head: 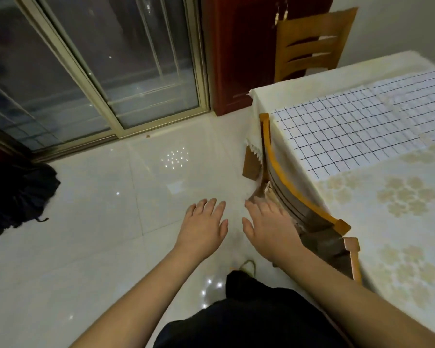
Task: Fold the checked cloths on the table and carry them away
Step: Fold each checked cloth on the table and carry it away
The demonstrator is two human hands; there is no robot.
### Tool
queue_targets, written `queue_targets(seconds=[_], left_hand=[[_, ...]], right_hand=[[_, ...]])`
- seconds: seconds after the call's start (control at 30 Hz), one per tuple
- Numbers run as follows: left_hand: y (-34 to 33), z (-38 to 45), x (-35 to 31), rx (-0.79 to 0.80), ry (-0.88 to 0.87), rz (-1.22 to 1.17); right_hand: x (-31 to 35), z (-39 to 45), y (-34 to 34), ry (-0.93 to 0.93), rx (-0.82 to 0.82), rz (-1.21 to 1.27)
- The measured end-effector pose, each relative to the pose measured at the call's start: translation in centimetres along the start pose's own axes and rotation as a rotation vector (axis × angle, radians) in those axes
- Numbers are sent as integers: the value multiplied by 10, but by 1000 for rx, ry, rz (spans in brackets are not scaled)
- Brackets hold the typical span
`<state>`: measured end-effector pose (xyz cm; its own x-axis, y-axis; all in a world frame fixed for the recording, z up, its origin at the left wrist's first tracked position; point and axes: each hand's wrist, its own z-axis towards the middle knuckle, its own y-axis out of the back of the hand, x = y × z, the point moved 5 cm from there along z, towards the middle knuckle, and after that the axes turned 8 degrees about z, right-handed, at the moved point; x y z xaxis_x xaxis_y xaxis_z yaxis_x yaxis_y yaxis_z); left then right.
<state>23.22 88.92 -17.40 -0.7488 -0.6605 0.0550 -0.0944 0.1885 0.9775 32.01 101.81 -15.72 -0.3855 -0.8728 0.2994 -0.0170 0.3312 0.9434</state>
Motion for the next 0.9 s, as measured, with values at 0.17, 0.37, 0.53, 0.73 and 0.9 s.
queue_targets(seconds=[0.17,0.37,0.53,0.73,0.9], left_hand=[[34,77,-10,-68,-126,13],[61,149,-20,-83,-227,32],[82,219,-21,-79,-345,46],[96,302,-40,-110,-542,-32],[109,364,-47,-61,-726,-80]], right_hand=[[-38,61,27,-39,-46,17],[-67,107,49,-123,-55,32],[-92,137,60,-247,-124,65],[-114,176,70,-456,-253,66],[-117,219,90,-657,-327,65]])
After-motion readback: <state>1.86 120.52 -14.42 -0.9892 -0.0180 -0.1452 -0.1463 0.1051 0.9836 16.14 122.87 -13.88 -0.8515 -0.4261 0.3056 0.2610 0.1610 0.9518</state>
